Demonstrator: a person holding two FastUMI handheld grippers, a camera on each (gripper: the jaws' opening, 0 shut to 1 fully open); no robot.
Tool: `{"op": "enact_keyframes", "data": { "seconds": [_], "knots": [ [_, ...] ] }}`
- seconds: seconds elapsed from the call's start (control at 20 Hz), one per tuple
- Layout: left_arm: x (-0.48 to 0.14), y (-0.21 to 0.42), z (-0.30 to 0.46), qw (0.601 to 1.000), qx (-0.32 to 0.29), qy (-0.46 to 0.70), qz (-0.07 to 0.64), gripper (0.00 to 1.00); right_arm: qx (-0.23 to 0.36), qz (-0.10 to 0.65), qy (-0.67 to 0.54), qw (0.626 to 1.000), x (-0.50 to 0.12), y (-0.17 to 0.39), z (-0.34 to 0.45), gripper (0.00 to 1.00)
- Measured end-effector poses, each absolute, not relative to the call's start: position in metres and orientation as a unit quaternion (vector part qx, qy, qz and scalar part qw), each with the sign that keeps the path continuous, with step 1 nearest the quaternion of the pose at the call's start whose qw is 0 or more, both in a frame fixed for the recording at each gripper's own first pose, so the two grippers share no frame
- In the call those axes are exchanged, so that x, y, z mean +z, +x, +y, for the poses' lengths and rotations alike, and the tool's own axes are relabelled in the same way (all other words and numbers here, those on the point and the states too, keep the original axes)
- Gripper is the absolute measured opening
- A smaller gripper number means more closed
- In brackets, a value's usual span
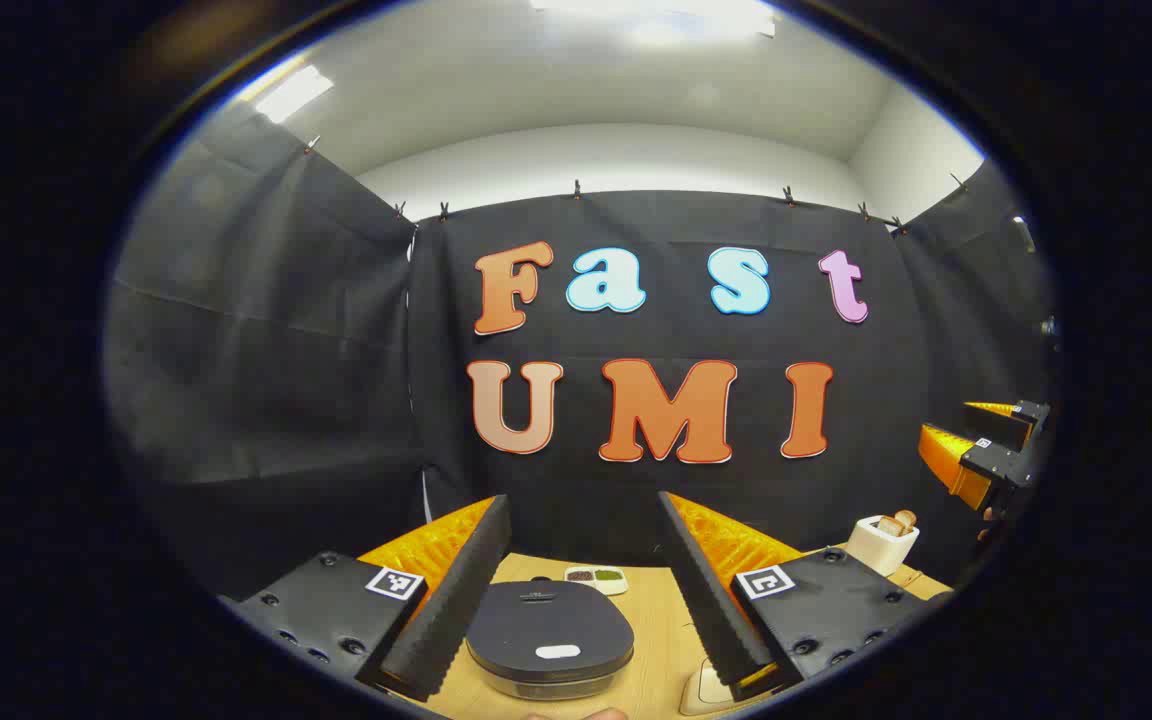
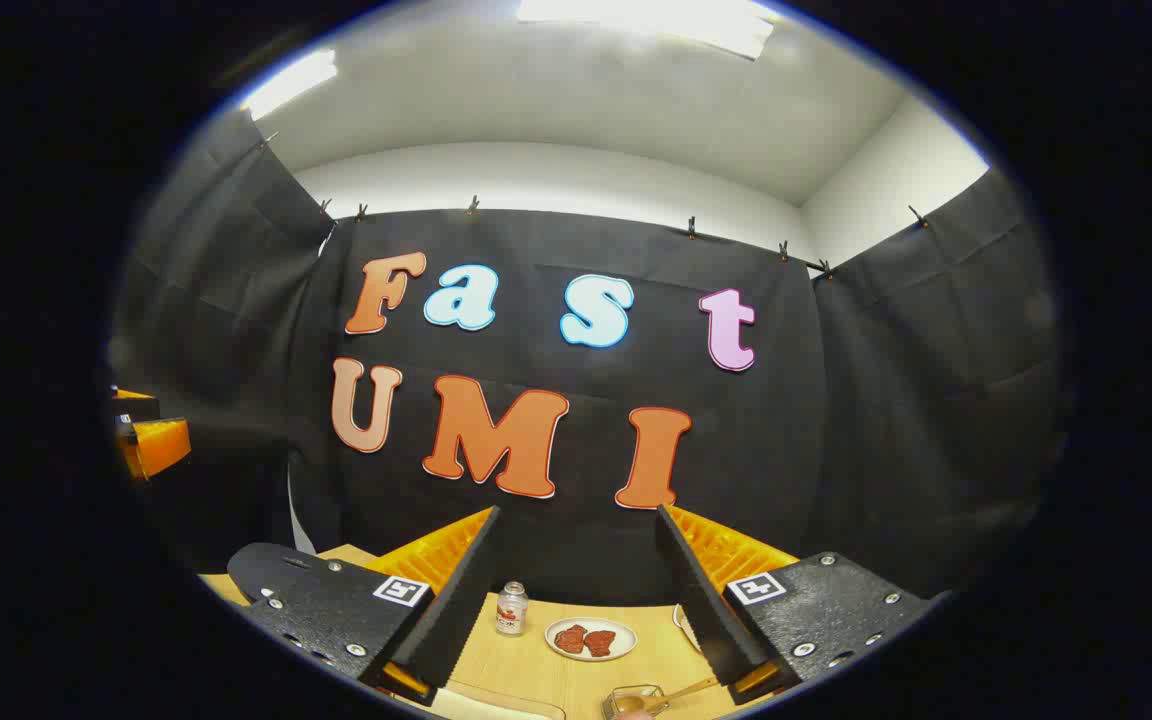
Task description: Close the left gripper, press the button to open the rice cooker; take a wooden spoon from the chopstick holder with the right hand, scoop a spoonful of rice and pour it into the rice cooker, then put the wooden spoon back into the chopstick holder.
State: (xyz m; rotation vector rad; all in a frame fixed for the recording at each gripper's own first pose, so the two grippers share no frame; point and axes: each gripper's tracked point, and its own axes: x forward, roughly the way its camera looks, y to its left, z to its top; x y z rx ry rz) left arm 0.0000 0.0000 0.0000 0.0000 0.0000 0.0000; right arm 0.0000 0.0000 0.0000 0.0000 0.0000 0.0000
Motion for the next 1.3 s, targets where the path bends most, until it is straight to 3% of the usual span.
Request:
{"op": "enact_keyframes", "data": {
  "seconds": [0.7, 1.3],
  "knots": [
    [-0.002, 0.003, -0.045, 0.999, 0.023, 0.035, 0.002, 0.98, 0.026, 0.014, 0.024, 0.999, -0.022, 0.026, -0.036, 0.94],
    [-0.007, 0.004, -0.080, 0.994, 0.094, 0.061, 0.008, 0.95, 0.051, 0.025, 0.032, 0.998, -0.051, 0.051, -0.094, 0.94]
  ]
}}
